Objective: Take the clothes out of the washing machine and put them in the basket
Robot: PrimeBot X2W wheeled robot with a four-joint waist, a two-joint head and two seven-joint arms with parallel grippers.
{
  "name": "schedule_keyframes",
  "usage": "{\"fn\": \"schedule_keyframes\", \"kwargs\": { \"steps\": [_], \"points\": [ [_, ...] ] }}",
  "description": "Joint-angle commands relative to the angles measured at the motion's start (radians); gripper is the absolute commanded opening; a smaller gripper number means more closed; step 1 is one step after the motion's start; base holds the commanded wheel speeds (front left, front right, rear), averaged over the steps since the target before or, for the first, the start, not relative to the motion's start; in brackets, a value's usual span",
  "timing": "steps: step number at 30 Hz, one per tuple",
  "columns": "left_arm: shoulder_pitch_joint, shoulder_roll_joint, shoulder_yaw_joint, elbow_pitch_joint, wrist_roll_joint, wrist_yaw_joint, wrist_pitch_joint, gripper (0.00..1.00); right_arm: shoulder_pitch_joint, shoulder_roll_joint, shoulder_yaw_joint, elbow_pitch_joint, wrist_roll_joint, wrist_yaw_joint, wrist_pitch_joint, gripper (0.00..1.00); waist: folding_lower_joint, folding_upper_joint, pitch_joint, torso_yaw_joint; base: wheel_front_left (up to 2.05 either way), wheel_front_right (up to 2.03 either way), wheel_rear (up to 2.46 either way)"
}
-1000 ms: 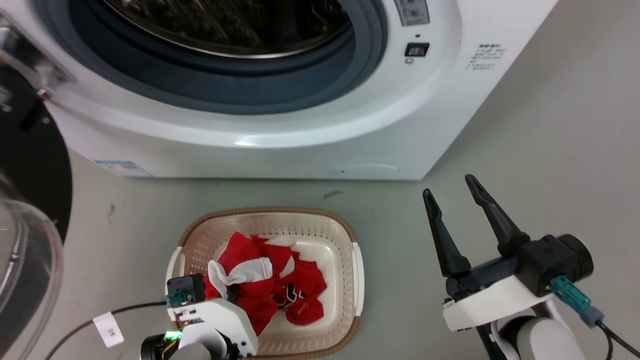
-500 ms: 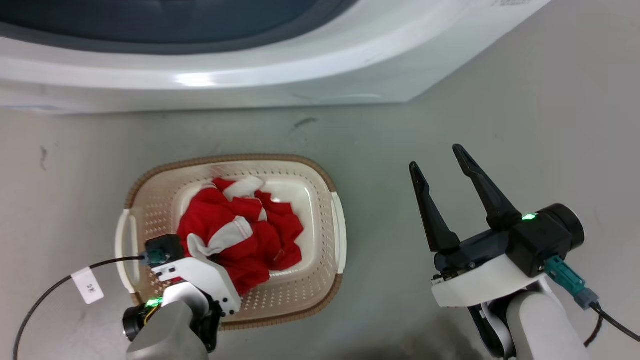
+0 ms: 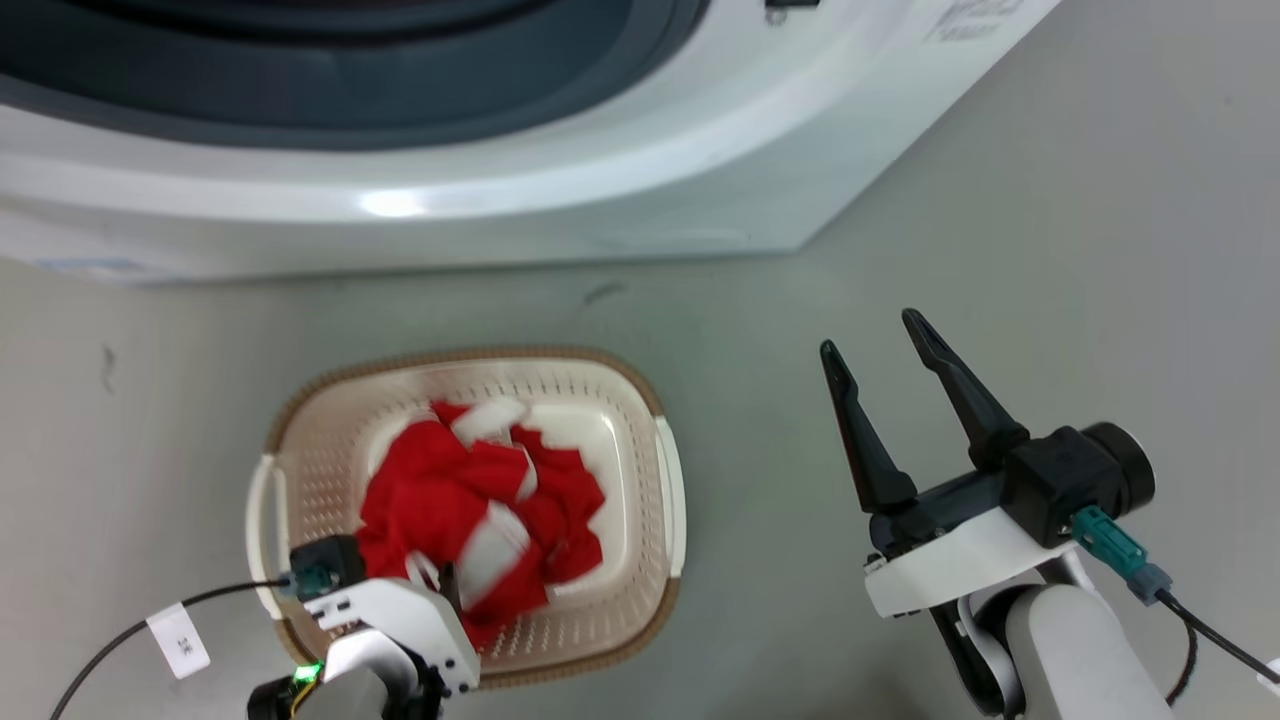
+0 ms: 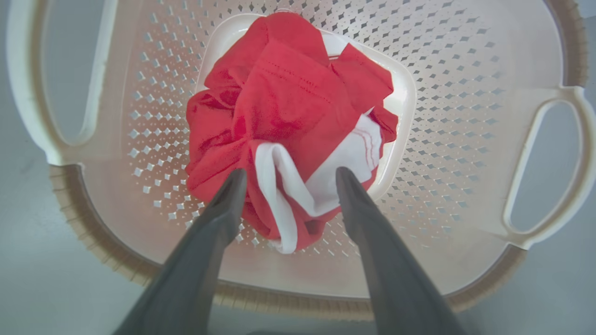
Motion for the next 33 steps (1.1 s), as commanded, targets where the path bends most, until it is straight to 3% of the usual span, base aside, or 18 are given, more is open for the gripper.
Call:
{"fn": "schedule_keyframes", "kwargs": {
  "steps": [1,8,19,33],
  "points": [
    [0.013,-0.006,-0.004,0.001,0.004,-0.002,-0.010,1.00,0.014,0.000,-0.007,0.006,0.001,-0.001,-0.005,1.00,-0.0001,0.0000,-0.098,0.023,0.00,0.00,0.00],
    [0.092,-0.013,-0.027,-0.040,0.031,-0.022,-0.053,1.00,0.073,0.000,-0.039,0.026,-0.004,-0.001,0.007,1.00,-0.0001,0.0000,-0.289,0.055,0.00,0.00,0.00],
    [0.281,-0.001,0.083,-0.460,0.166,0.038,-0.054,1.00,0.183,0.000,-0.105,-0.017,-0.023,-0.001,0.054,1.00,-0.0001,0.0000,-0.468,0.091,0.00,0.00,0.00],
    [0.446,-0.020,0.180,-0.965,0.387,0.026,-0.054,1.00,0.266,0.000,-0.163,-0.071,-0.035,-0.001,0.085,1.00,-0.0001,0.0000,-0.597,0.112,0.00,0.00,0.00]
  ]
}}
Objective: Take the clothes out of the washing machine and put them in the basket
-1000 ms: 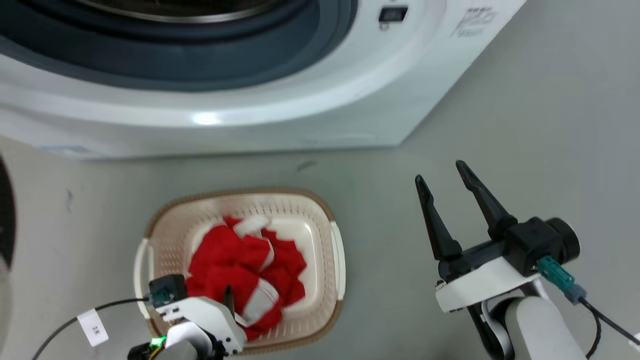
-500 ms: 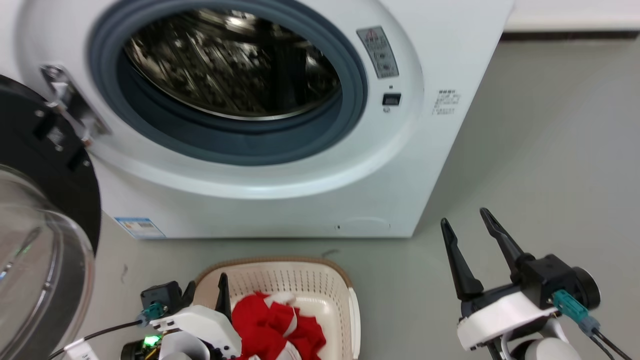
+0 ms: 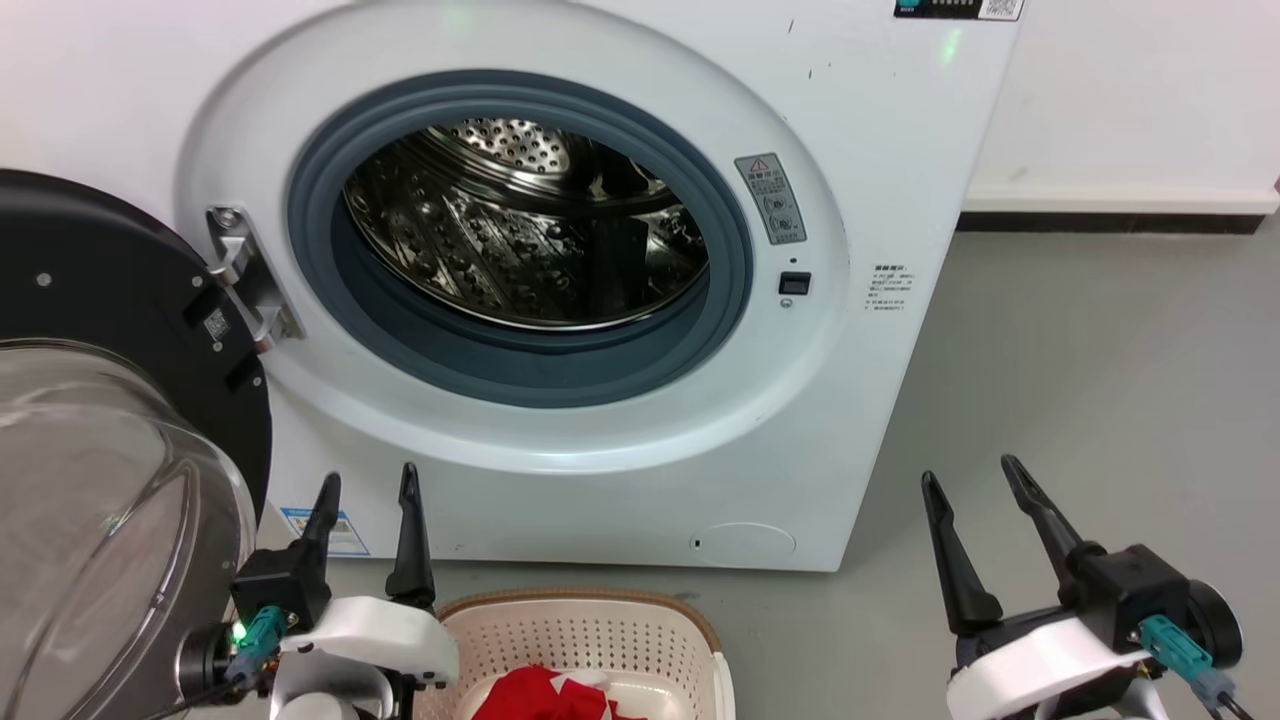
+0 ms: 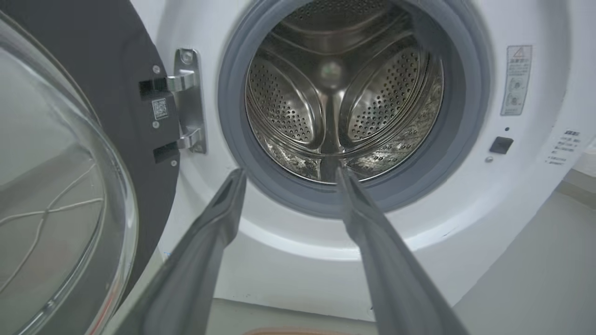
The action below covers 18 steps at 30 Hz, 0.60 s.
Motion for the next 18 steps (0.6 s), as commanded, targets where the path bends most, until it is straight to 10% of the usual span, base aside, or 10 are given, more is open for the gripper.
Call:
{"fn": "schedule_keyframes", "kwargs": {
  "steps": [1,18],
  "points": [
    [0.017,-0.002,-0.002,-0.029,0.019,-0.005,-0.003,1.00,0.012,0.000,-0.003,-0.004,-0.005,-0.001,0.001,1.00,0.0003,0.0000,-0.010,0.004,0.00,0.00,0.00],
    [0.114,0.037,-0.027,-0.154,0.097,-0.030,0.022,1.00,0.070,0.000,-0.035,0.003,0.008,-0.001,0.008,1.00,0.0003,0.0000,-0.051,0.004,0.00,0.00,0.00]
  ]
}}
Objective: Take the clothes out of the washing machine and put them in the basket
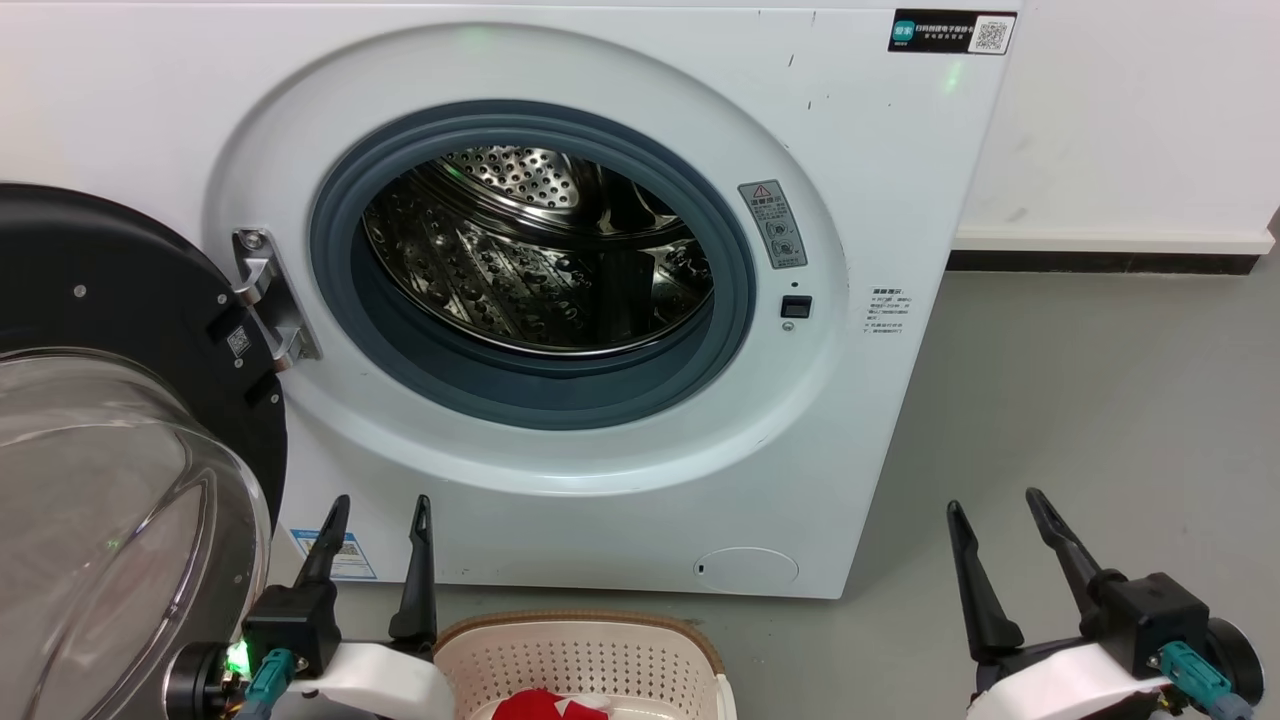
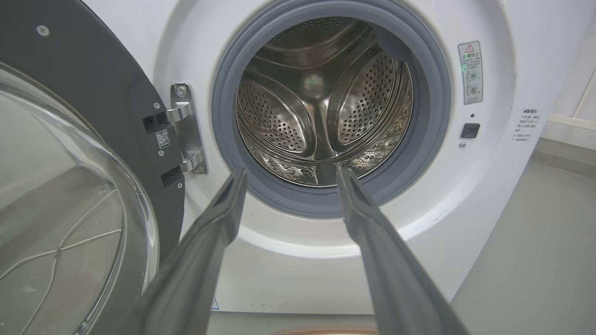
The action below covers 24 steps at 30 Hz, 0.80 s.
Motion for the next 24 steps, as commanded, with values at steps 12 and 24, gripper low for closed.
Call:
{"fn": "schedule_keyframes", "kwargs": {
  "steps": [12,24],
  "points": [
    [-0.025,0.008,-0.005,0.056,-0.033,-0.006,0.010,1.00,0.014,0.000,-0.026,0.017,0.005,-0.001,0.012,1.00,0.0001,-0.0001,0.003,-0.022,0.00,0.00,0.00],
    [-0.043,0.015,-0.010,0.081,-0.043,0.000,0.001,1.00,0.010,0.000,-0.022,0.027,0.013,-0.001,0.007,1.00,0.0001,-0.0001,0.010,-0.037,0.00,0.00,0.00]
  ]
}}
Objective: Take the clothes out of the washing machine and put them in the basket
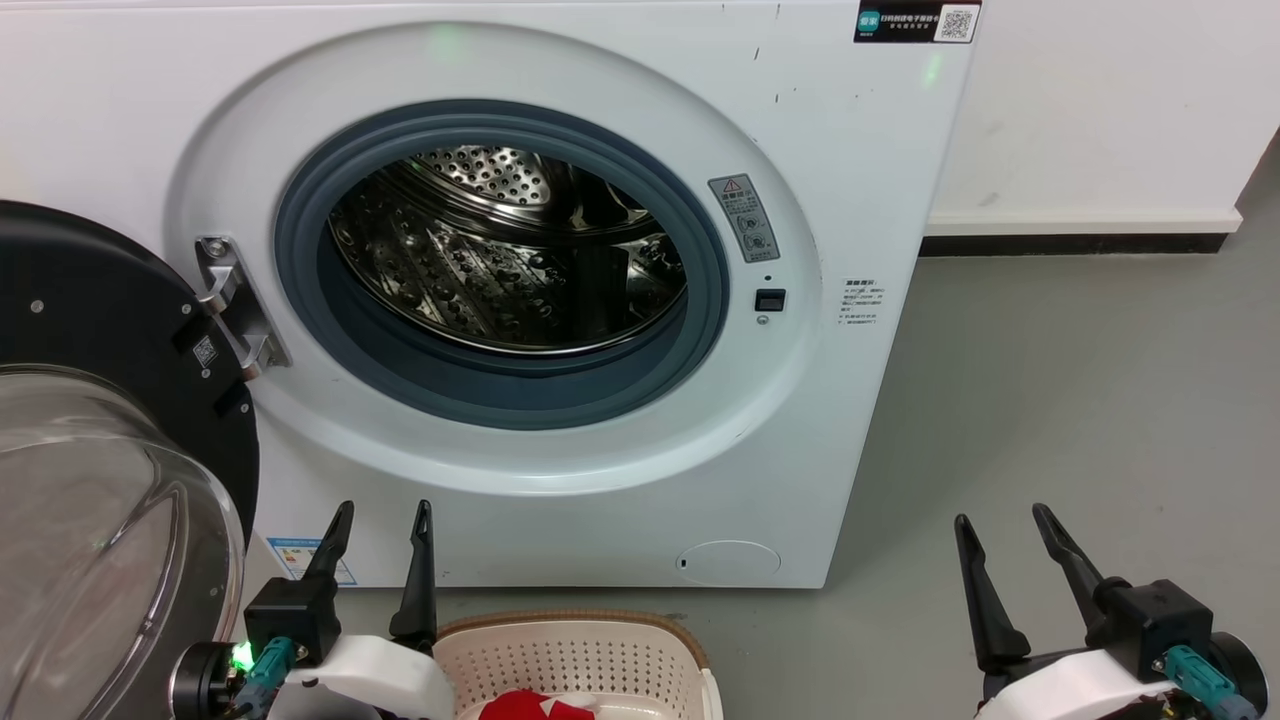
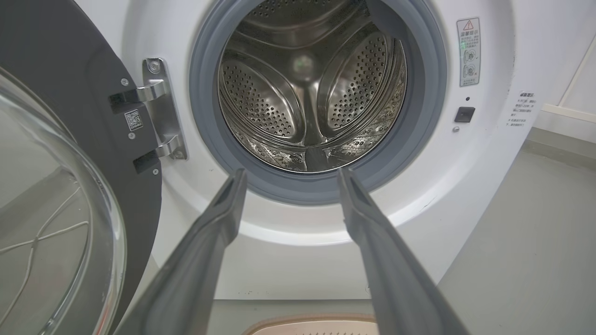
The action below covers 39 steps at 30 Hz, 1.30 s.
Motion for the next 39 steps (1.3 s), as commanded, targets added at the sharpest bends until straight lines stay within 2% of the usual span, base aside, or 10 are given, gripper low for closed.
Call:
{"fn": "schedule_keyframes", "kwargs": {
  "steps": [1,4,5,7,24,39],
  "points": [
    [-0.012,0.004,-0.002,0.002,-0.003,0.005,-0.006,1.00,-0.001,0.000,0.001,0.002,0.001,-0.001,-0.004,1.00,0.0000,-0.0001,0.000,0.000,0.00,0.00,0.00],
    [-0.015,0.003,-0.004,0.002,-0.006,0.004,-0.009,1.00,-0.003,0.000,0.003,0.002,0.004,-0.001,-0.004,1.00,0.0000,-0.0001,0.002,-0.002,0.00,0.00,0.00],
    [-0.003,0.001,-0.004,0.004,-0.003,0.004,-0.003,0.00,0.001,0.000,0.002,0.004,0.001,0.000,-0.003,0.00,0.0000,-0.0001,0.002,-0.002,0.00,0.00,0.00],
    [-0.008,-0.002,0.005,0.018,-0.016,0.003,0.006,0.00,0.005,0.000,0.005,0.010,0.015,0.000,-0.005,0.00,0.0001,-0.0001,0.002,-0.002,0.00,0.00,0.00],
    [-0.022,-0.013,0.037,0.011,-0.345,-0.018,0.084,0.00,-0.044,-0.020,-0.005,0.054,0.386,0.000,0.031,0.00,0.0001,-0.0001,0.010,0.001,0.00,0.00,0.00],
    [-0.032,-0.021,0.060,0.006,-0.581,-0.034,0.137,0.00,-0.077,-0.029,-0.016,0.086,0.643,0.000,0.060,0.00,0.0001,-0.0001,0.016,0.003,0.00,0.00,0.00]
  ]
}}
